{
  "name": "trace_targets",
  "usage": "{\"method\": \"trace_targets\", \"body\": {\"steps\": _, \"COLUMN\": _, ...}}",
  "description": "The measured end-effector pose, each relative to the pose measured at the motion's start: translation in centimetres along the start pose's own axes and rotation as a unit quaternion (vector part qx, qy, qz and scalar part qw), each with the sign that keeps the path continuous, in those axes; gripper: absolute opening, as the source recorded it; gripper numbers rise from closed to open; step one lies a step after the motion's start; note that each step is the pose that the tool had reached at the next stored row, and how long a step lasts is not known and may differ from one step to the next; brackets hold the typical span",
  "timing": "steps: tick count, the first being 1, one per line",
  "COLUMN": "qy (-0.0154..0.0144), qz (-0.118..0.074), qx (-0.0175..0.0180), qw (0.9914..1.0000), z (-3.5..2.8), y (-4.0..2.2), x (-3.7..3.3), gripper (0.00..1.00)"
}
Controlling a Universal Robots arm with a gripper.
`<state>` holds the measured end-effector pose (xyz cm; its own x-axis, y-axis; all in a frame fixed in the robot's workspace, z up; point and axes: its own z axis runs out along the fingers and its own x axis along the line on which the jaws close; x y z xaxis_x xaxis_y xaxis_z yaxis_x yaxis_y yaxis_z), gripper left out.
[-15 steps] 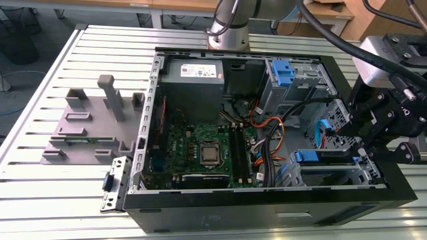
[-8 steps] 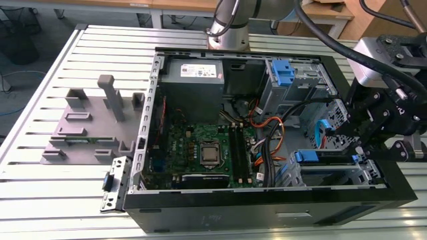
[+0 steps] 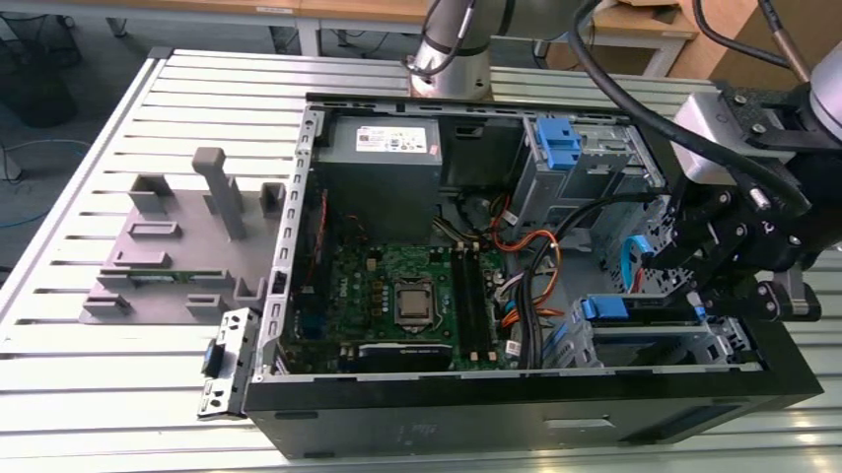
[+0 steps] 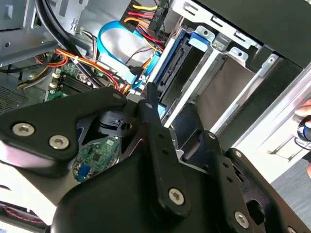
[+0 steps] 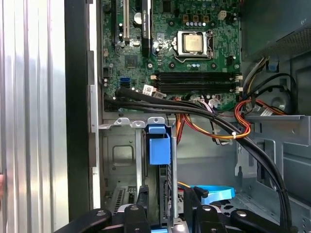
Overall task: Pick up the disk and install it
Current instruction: 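Insert the disk into the insertion slot, then insert the first disk wire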
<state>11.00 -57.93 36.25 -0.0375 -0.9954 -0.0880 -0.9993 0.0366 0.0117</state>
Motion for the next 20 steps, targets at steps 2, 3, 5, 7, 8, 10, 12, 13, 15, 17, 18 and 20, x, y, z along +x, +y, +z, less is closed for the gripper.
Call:
{"method": "trace_targets", "body": {"steps": 2, "qy": 0.0, "qz": 0.0, "qx": 0.0, "qw": 1.0, "z": 0.16, "y": 0.0, "x": 0.01, "gripper": 0.42}}
{"method": "trace_targets", "body": {"steps": 3, "qy": 0.0, "qz": 0.0, "qx": 0.0, "qw": 1.0, "z": 0.22, "y": 0.0, "x": 0.01, "gripper": 0.42}}
{"method": "trace_targets", "body": {"steps": 5, "qy": 0.0037, "qz": 0.0, "qx": 0.0002, "qw": 0.99999, "z": 0.24, "y": 0.0, "x": 0.0, "gripper": 0.42}}
{"method": "trace_targets", "body": {"steps": 7, "qy": 0.007, "qz": 0.0, "qx": 0.0003, "qw": 0.99998, "z": 0.23, "y": 0.0, "x": 0.0, "gripper": 0.42}}
{"method": "trace_targets", "body": {"steps": 8, "qy": 0.007, "qz": 0.0, "qx": 0.0003, "qw": 0.99998, "z": 0.22, "y": 0.0, "x": -0.01, "gripper": 0.42}}
{"method": "trace_targets", "body": {"steps": 10, "qy": 0.0071, "qz": 0.0, "qx": 0.0003, "qw": 0.99997, "z": 0.16, "y": 0.0, "x": -0.01, "gripper": 0.42}}
{"method": "trace_targets", "body": {"steps": 12, "qy": 0.0071, "qz": 0.0, "qx": 0.0003, "qw": 0.99997, "z": 0.07, "y": 0.0, "x": -0.02, "gripper": 0.42}}
{"method": "trace_targets", "body": {"steps": 13, "qy": 0.007, "qz": 0.0, "qx": 0.0003, "qw": 0.99998, "z": 0.02, "y": 0.0, "x": -0.03, "gripper": 0.42}}
{"method": "trace_targets", "body": {"steps": 15, "qy": 0.007, "qz": 0.0, "qx": 0.0003, "qw": 0.99998, "z": -0.1, "y": 0.0, "x": -0.04, "gripper": 0.42}}
{"method": "trace_targets", "body": {"steps": 17, "qy": 0.0069, "qz": 0.0, "qx": 0.0003, "qw": 0.99998, "z": -0.14, "y": 0.0, "x": -0.04, "gripper": 0.42}}
{"method": "trace_targets", "body": {"steps": 18, "qy": 0.0069, "qz": 0.0, "qx": 0.0003, "qw": 0.99998, "z": -0.14, "y": 0.0, "x": -0.04, "gripper": 0.42}}
{"method": "trace_targets", "body": {"steps": 20, "qy": 0.007, "qz": 0.0, "qx": 0.0003, "qw": 0.99998, "z": -0.16, "y": 0.0, "x": -0.06, "gripper": 0.42}}
